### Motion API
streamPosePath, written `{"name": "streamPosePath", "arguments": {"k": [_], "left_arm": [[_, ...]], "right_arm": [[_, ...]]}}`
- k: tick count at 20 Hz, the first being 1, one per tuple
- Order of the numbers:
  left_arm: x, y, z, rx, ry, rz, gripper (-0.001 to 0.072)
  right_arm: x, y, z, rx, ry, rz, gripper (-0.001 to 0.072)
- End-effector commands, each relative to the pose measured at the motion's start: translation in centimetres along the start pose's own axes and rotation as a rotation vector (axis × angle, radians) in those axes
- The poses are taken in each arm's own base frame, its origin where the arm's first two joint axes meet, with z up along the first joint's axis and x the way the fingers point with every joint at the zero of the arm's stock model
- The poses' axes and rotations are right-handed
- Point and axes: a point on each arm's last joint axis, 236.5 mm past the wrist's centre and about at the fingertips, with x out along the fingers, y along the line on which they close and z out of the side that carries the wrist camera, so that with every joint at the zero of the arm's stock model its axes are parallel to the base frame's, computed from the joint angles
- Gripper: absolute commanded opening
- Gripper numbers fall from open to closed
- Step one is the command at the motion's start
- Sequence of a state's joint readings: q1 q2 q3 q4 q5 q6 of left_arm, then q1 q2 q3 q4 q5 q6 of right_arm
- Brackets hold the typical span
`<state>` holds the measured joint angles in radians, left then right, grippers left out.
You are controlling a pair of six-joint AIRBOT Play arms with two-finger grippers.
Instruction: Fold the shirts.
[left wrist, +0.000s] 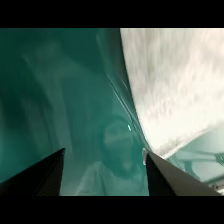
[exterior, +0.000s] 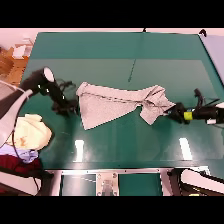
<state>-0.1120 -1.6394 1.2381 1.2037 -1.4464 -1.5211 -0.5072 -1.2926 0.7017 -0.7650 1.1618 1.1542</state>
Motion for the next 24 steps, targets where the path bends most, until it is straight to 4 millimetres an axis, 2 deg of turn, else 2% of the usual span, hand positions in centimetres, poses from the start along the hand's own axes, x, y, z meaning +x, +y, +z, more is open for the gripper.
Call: {"name": "streamPosePath", "arguments": {"k": [1,3,6,8,9,10,11,12,13,14,15,17,18,19,20,21,23,24], "left_arm": [[4.2,-1.6,-2.6,-0.08,-0.039,-0.11,0.0554],[4.7,-2.9,-0.8,-0.117,-0.125,-0.189,0.0554],[4.4,-4.1,0.8,-0.149,-0.191,-0.255,0.0538],[4.0,-5.1,1.0,-0.155,-0.199,-0.3,0.0294],[3.8,-5.9,0.9,-0.134,-0.197,-0.332,0.0228],[3.7,-6.6,0.6,-0.122,-0.186,-0.366,0.023],[3.7,-7.1,0.2,-0.111,-0.173,-0.388,0.023],[3.9,-7.3,-0.3,-0.101,-0.154,-0.397,0.0228],[4.1,-7.1,-0.7,-0.082,-0.141,-0.387,0.0121],[4.3,-6.6,-0.9,-0.057,-0.137,-0.365,0.0024],[4.4,-5.9,-0.8,-0.042,-0.144,-0.328,0.0023],[4.7,-3.3,-0.4,-0.027,-0.158,-0.206,0.0022],[4.7,-1.8,-0.4,-0.021,-0.153,-0.135,0.0022],[4.6,-0.6,-0.5,-0.016,-0.145,-0.079,0.0023],[4.5,0.6,-0.7,-0.003,-0.135,-0.027,0.0023],[4.4,1.4,-0.8,0.001,-0.127,0.01,0.0023],[4.3,2.2,-1.1,0.017,-0.114,0.049,0.0022],[4.2,2.6,-1.1,0.025,-0.109,0.067,0.0022]], "right_arm": [[3.0,-2.1,-4.0,0.055,0.034,-0.003,0.0381],[4.2,-1.5,-4.5,0.051,0.03,0.005,0.0381],[5.4,0.2,-4.1,0.024,0.009,0.019,0.0381],[6.2,1.1,-3.6,0.009,-0.019,0.022,0.0381],[6.5,1.4,-3.5,0.0,-0.026,0.019,0.038],[6.6,1.8,-3.3,0.001,-0.031,0.028,0.0377],[6.5,2.3,-3.1,0.005,-0.037,0.041,0.0345],[6.4,2.6,-2.9,0.008,-0.042,0.052,0.0258],[6.3,3.2,-3.0,-0.002,-0.029,0.067,0.0081],[5.9,4.2,-3.4,-0.017,0.003,0.095,0.0014],[5.2,6.1,-4.1,-0.042,0.051,0.147,0.0015],[1.8,12.2,-5.0,-0.112,0.093,0.323,0.0014],[-0.8,15.9,-4.2,-0.167,0.046,0.414,0.0014],[-4.0,19.6,-2.3,-0.24,-0.06,0.479,0.0014],[-7.4,22.6,0.3,-0.311,-0.191,0.501,0.0014],[-10.3,24.6,3.3,-0.373,-0.324,0.484,0.0014],[-14.8,26.3,10.1,-0.427,-0.575,0.384,0.0014],[-16.2,26.6,13.5,-0.439,-0.668,0.341,0.0014]]}}
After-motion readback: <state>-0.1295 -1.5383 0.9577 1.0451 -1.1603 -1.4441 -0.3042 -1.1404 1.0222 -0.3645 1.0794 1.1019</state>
